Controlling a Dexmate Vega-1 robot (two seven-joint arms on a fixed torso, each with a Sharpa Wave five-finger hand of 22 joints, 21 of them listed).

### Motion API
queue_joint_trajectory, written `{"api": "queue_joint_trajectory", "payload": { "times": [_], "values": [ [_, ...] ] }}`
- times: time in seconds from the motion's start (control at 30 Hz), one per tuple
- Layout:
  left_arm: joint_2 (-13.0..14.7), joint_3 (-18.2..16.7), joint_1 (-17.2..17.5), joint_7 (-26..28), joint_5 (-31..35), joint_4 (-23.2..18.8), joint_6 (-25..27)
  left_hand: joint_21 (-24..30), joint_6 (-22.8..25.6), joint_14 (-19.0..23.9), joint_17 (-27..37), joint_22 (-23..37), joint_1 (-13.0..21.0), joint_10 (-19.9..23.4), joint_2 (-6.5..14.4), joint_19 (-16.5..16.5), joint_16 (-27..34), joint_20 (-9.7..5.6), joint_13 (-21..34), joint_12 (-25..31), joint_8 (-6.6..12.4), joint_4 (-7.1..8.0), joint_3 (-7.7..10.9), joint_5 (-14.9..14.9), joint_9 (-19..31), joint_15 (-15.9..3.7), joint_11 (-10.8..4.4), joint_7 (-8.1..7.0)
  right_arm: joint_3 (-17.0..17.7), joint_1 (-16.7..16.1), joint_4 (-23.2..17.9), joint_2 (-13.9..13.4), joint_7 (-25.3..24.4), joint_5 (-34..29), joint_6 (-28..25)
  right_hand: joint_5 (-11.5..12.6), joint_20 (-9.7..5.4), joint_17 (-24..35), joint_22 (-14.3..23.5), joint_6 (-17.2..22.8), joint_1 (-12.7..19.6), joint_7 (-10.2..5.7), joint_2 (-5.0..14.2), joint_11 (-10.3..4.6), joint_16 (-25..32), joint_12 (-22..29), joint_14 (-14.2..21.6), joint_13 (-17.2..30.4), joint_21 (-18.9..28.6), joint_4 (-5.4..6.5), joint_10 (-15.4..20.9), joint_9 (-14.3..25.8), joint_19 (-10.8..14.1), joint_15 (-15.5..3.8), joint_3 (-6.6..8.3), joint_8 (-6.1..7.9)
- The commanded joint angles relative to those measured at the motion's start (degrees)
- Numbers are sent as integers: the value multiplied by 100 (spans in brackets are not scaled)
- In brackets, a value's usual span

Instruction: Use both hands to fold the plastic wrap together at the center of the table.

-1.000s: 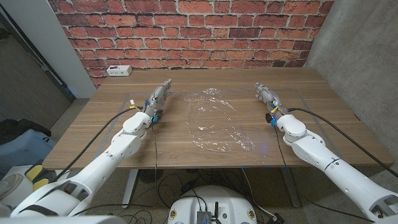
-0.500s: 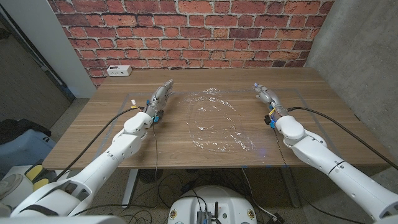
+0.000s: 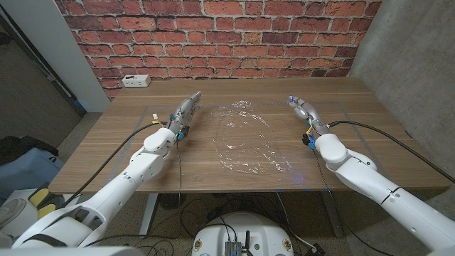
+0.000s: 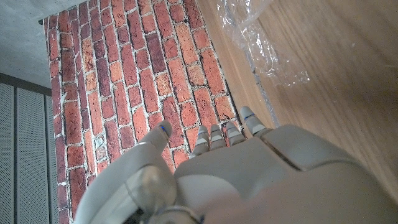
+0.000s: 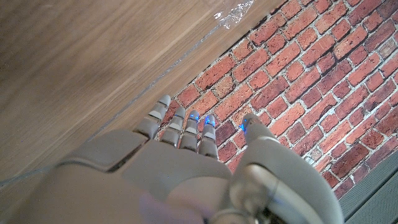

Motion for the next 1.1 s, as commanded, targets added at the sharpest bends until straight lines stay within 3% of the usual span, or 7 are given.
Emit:
{"api": "queue_joint_trajectory", "payload": {
  "times": [0.03,0.5,1.1],
  "values": [
    [30,30,83,90,22,-184,104,-19,81,79,27,28,-21,48,-42,23,40,72,17,27,11,-27,5,24,13,9,12,-19,10,-232,-490,-209,-174,-434,-451,45,2,16,19,54,91,5,-10,-10,49,24,48,22,19,-9,87,28,58,-8,52,30],
    [74,116,123,124,128,-319,184,-37,273,200,28,31,-48,199,-51,104,45,87,21,62,39,-38,-3,21,18,35,82,-57,63,-563,-1115,-439,-308,-817,-972,49,6,23,20,124,119,-4,-17,-36,67,41,93,27,24,-12,171,30,89,-16,78,39],
    [246,217,265,290,493,-598,141,-83,619,381,2,26,182,435,70,228,23,19,22,98,67,-271,165,0,19,34,88,-44,39,-887,-1592,-585,-379,-1235,-1292,52,3,30,19,207,153,7,-16,-40,78,44,120,31,21,-15,228,33,103,-49,107,50]
  ]
}}
